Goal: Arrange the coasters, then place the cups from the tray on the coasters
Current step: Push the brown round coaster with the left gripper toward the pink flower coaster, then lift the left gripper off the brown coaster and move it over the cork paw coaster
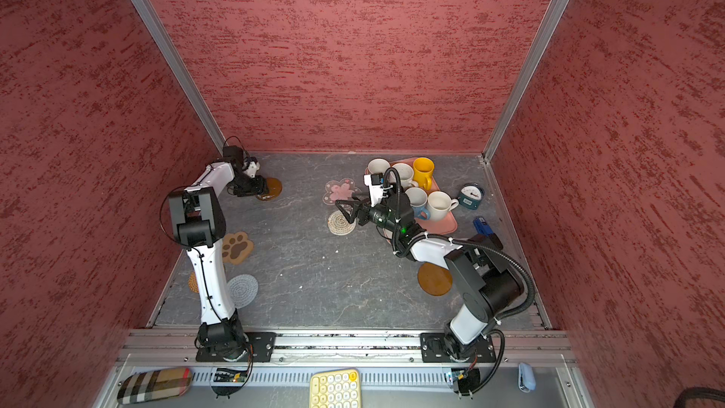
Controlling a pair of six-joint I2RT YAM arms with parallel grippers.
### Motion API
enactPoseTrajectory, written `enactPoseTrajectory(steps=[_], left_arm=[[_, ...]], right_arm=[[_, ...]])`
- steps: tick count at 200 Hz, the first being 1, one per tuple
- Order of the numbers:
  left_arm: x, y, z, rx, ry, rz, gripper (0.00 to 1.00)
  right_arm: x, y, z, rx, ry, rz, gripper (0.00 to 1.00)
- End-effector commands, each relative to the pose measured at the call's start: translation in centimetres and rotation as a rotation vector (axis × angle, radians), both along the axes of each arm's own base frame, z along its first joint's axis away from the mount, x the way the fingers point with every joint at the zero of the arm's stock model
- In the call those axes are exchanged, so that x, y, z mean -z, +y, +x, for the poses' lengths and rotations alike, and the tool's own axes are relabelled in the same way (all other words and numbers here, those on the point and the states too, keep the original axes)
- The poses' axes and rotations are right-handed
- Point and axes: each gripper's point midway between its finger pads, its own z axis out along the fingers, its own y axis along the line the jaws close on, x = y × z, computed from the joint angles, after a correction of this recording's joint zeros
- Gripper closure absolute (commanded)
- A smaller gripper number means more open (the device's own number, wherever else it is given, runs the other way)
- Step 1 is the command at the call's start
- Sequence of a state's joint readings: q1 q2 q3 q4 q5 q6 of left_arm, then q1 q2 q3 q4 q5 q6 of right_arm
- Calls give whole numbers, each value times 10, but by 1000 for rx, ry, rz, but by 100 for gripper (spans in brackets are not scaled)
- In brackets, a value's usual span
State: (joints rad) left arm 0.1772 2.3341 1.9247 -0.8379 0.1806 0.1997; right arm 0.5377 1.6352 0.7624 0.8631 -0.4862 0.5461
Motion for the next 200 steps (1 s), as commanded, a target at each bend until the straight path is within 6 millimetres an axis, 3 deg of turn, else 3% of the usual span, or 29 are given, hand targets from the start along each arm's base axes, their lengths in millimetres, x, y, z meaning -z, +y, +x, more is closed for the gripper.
enactPoseTrajectory(steps=[1,73,147,171,200], left_arm=[[9,-24,-4,67,38,-4,36],[1,-76,8,172,36,10,36],[6,-129,1,265,51,11,36],[3,-136,1,278,47,14,36],[-12,-132,1,266,33,19,33]], right_arm=[[-17,1,3,-9,-42,25,6],[-22,-2,0,-5,-53,30,6],[-29,-8,-5,2,-71,40,6],[-29,-8,-6,2,-69,43,6],[-28,-10,-6,14,-64,34,6]])
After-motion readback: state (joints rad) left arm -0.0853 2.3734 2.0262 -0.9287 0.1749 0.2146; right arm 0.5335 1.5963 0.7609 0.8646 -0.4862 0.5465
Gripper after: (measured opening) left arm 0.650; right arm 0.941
